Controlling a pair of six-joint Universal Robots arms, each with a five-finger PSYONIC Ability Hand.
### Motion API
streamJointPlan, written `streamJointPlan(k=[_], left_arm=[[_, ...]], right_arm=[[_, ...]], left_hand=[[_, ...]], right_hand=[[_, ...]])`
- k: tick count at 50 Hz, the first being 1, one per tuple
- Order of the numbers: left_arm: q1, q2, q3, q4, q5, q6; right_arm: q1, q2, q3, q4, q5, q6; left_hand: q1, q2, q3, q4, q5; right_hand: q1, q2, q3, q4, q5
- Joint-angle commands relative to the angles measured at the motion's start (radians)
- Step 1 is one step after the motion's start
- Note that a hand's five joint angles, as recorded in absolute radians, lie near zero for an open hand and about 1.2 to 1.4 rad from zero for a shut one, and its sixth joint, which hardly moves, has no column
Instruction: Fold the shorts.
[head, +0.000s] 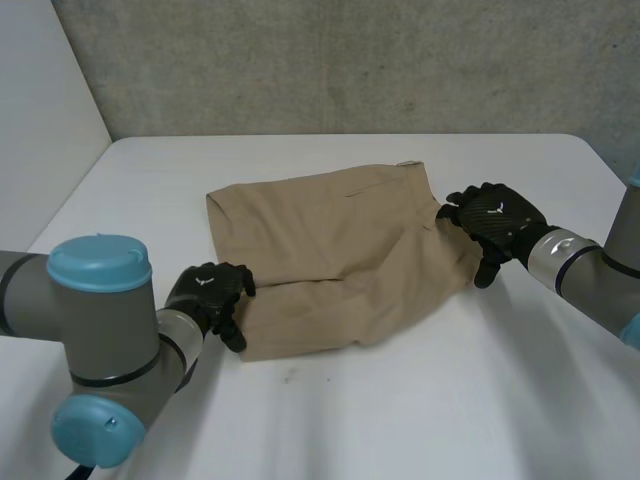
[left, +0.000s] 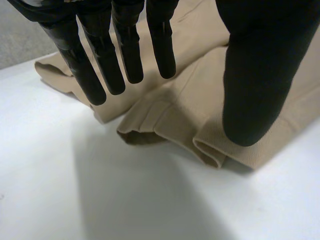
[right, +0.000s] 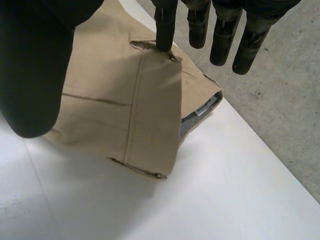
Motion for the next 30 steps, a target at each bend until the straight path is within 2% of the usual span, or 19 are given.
streamJointPlan(k=[1, 11, 26, 28, 30], left_arm=[[0.001, 0.042, -0.021, 0.001, 0.0, -0.002], [-0.012, 0.046, -0.038, 0.0, 0.0, -0.005], [-0.058, 0.129, -0.121, -0.017, 0.002, -0.011], [-0.058, 0.138, -0.134, -0.017, 0.003, -0.01], [-0.063, 0.14, -0.141, -0.019, 0.003, -0.01]], right_arm=[[-0.011, -0.065, 0.067, -0.002, -0.008, 0.0], [-0.052, -0.041, 0.079, -0.014, -0.049, -0.022], [-0.049, 0.097, 0.023, -0.094, -0.063, -0.134], [-0.049, 0.106, 0.01, -0.095, -0.061, -0.134], [-0.048, 0.115, -0.002, -0.095, -0.058, -0.134]], left_hand=[[0.071, 0.073, 0.074, 0.068, 0.073], [0.074, 0.076, 0.077, 0.071, 0.076], [0.089, 0.091, 0.092, 0.086, 0.091], [0.089, 0.091, 0.092, 0.086, 0.091], [0.092, 0.094, 0.095, 0.089, 0.094]], right_hand=[[-0.112, -0.128, -0.131, -0.132, -0.146], [0.196, 0.18, 0.177, 0.176, 0.162], [0.216, 0.201, 0.198, 0.197, 0.183], [0.275, 0.259, 0.256, 0.255, 0.242], [0.453, 0.438, 0.435, 0.434, 0.42]])
